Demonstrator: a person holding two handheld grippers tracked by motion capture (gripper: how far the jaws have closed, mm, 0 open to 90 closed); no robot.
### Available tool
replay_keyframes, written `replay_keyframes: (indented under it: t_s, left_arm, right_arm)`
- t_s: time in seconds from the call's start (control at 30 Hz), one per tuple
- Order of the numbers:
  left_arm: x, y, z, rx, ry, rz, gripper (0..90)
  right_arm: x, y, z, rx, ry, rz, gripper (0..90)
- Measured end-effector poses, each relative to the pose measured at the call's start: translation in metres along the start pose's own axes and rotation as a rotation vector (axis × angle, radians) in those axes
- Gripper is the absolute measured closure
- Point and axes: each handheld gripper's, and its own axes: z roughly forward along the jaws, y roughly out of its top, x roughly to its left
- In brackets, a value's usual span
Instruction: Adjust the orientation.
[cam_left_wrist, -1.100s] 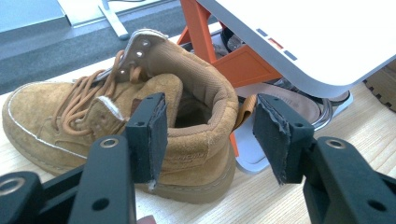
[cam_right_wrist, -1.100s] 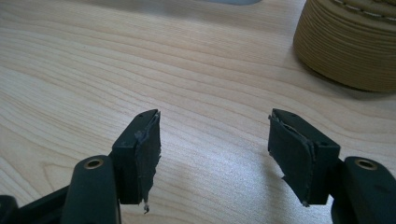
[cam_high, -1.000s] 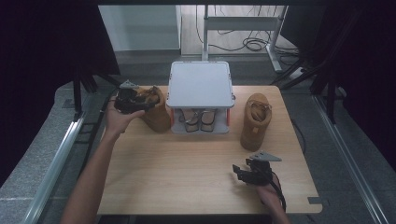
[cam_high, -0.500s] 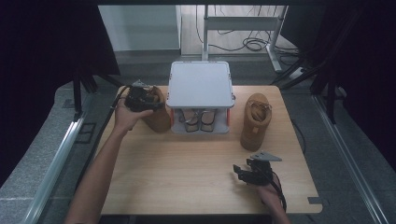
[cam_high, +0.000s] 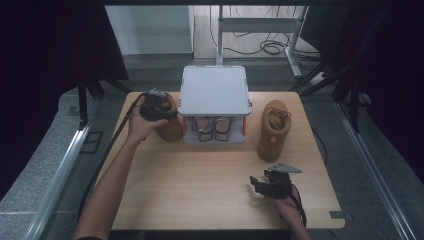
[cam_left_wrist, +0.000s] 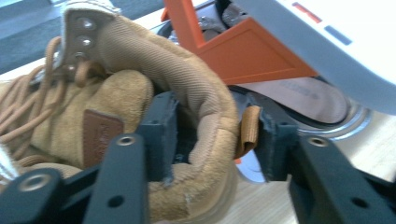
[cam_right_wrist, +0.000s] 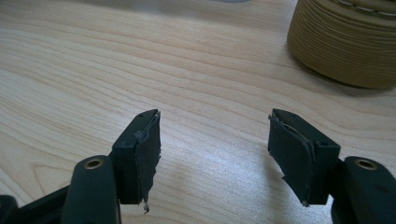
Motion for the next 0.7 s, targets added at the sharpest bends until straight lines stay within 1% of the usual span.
replay_keyframes:
  t_s: [0.03,0.07,0.1,0.17,0.2,0.33,0.4,0.47,0.57,0.7]
  left_arm:
    - [0.0003,0.0014,0.0021,0.013,-0.002,-0.011,59.3]
    - [0.0003,0.0014,0.0021,0.013,-0.002,-0.011,60.3]
    - [0.0012,0.0030,0.0038,0.027,-0.014,-0.026,61.1]
    - [0.0013,0.0036,0.0045,0.031,-0.015,-0.028,61.6]
    - [0.0015,0.0041,0.0067,0.046,-0.018,-0.037,62.0]
    - [0.0005,0.0048,0.0087,0.049,-0.014,-0.038,62.4]
    - [0.0006,0.0048,0.0086,0.051,-0.018,-0.040,65.3]
    - [0.0015,0.0050,0.0082,0.052,-0.033,-0.048,68.6]
    - [0.0024,0.0051,0.0079,0.050,-0.042,-0.055,70.9]
    - [0.0021,0.0043,0.0065,0.043,-0.034,-0.057,72.8]
  right_arm:
    - [-0.0002,0.0001,0.0000,0.000,0.000,0.003,34.9]
    - [-0.0003,0.0000,0.0000,0.000,0.000,0.004,34.9]
    - [-0.0004,0.0000,0.0000,0.001,-0.001,0.003,34.9]
    - [-0.0006,-0.0001,0.0000,0.000,0.000,0.002,34.9]
    - [-0.0007,-0.0001,-0.0002,0.000,-0.001,0.002,34.9]
    - [-0.0010,-0.0002,-0.0003,0.001,-0.002,0.002,34.9]
    - [-0.0010,-0.0003,-0.0003,0.002,-0.003,0.004,34.9]
    - [-0.0020,-0.0005,0.0002,0.001,-0.006,0.004,34.9]
    - [-0.0022,-0.0006,0.0003,0.001,-0.007,0.004,34.9]
    - [-0.0027,-0.0007,-0.0005,0.001,-0.008,0.009,34.9]
